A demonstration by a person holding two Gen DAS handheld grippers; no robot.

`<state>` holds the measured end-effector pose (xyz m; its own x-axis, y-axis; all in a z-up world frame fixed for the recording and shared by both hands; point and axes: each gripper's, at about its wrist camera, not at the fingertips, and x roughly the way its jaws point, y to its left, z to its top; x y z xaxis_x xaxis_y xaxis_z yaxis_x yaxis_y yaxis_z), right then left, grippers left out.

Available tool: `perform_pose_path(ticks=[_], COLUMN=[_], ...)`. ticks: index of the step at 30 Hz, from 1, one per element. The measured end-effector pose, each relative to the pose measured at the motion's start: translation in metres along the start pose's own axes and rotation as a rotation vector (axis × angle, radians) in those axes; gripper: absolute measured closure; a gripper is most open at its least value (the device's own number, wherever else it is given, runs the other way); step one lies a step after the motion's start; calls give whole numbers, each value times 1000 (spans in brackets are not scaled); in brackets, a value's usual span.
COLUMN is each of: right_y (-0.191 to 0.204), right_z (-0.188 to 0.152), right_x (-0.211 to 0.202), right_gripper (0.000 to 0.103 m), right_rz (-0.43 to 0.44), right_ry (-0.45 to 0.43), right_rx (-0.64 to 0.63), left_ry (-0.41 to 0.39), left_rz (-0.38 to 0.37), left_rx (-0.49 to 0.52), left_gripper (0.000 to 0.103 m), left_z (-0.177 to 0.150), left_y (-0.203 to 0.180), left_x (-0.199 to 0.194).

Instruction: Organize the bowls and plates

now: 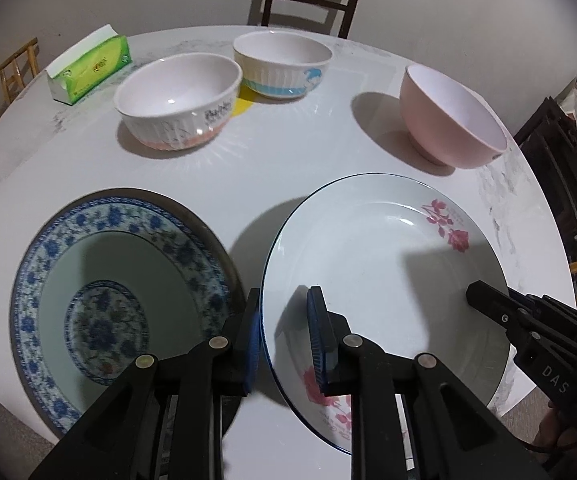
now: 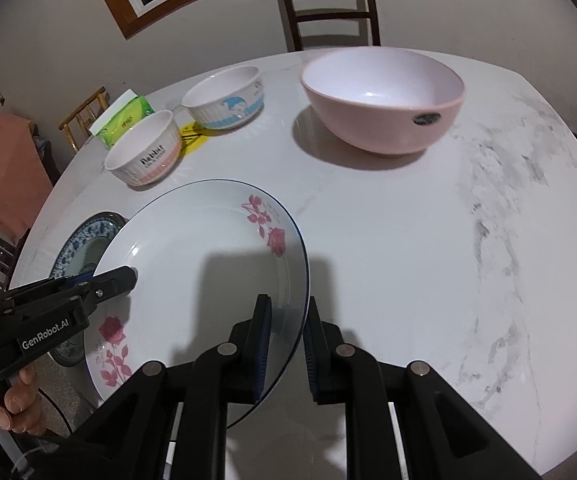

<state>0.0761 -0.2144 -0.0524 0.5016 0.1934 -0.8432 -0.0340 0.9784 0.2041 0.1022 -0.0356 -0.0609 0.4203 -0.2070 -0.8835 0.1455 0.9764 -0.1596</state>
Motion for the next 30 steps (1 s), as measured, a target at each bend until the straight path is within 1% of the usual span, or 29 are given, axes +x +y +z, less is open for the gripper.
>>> perform_pose_path(ticks=[6,14,24,30], right_y=[25,71,131,158], right_z=[8,16,17,14], right_x=[-4,-3,16,30], right_gripper=[87,87,87,87], right_rz=[24,71,136,159], right_ry=[-17,-23,11,38], right_rx=[-34,-103,-188,-225], left_ry=[-34,-74,-91,-89], left_rz=[14,43,105,133], left_rx=[-28,-97,-197,-246], left_gripper=[86,86,86,86], left_z=[7,0,-15,-25], left_y=[20,58,121,149], left_x=[-21,-45,-63,-66])
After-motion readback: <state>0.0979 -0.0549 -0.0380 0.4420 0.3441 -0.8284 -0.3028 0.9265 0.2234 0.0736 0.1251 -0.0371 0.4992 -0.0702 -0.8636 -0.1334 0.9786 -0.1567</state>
